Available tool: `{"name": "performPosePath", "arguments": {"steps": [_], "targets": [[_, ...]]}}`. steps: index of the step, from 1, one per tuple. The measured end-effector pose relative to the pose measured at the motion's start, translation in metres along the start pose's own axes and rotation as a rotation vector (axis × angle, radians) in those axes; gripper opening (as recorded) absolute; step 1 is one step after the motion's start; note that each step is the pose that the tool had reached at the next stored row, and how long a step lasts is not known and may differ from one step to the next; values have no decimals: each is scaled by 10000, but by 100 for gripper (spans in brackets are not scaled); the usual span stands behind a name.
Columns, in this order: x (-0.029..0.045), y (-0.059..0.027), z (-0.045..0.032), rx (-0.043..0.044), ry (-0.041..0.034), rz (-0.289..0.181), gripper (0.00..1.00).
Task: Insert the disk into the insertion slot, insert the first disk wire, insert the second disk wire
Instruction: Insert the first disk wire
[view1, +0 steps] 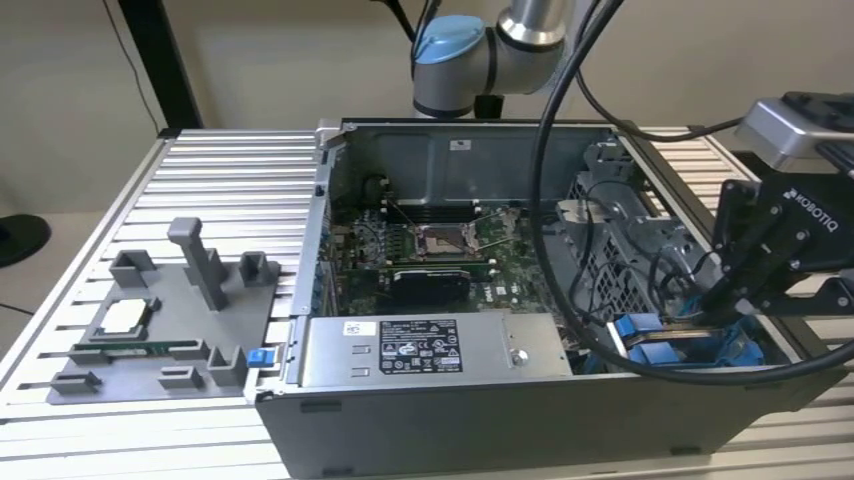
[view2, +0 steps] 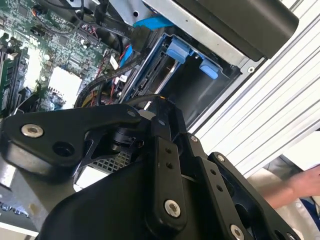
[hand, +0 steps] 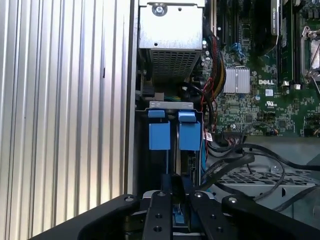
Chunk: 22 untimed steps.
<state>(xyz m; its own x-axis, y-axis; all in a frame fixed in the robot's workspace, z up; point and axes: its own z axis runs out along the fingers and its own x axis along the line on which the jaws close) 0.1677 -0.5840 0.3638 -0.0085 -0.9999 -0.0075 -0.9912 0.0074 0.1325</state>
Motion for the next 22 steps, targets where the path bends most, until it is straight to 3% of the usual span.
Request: {"name": "performPosePath", "arguments": {"steps": [22], "targets": [[-25,-31,4,0,-1,0,0]]}}
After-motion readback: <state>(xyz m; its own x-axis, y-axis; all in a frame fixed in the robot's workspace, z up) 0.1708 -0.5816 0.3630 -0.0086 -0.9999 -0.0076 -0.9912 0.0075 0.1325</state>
